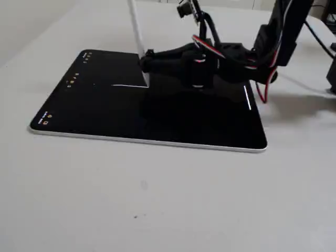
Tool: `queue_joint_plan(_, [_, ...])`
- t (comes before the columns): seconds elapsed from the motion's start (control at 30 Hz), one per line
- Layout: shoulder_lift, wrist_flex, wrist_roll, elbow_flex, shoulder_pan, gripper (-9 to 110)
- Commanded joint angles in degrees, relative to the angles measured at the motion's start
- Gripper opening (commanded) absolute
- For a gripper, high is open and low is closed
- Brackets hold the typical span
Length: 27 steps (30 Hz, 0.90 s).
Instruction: Draw a line in the middle of the ipad using the apple pencil
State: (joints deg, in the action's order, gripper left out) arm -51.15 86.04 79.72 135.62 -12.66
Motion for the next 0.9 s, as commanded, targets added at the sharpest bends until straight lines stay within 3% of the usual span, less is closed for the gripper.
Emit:
queue_joint_plan(0.0, [-0.88,2.55,0.18,3.25,-0.7,0])
queue_joint_plan(0.4, [4.48,12.22,0.18,8.7,-0.62,0])
queue_joint_plan(0.87, [4.57,12.48,0.18,9.05,-0.26,0])
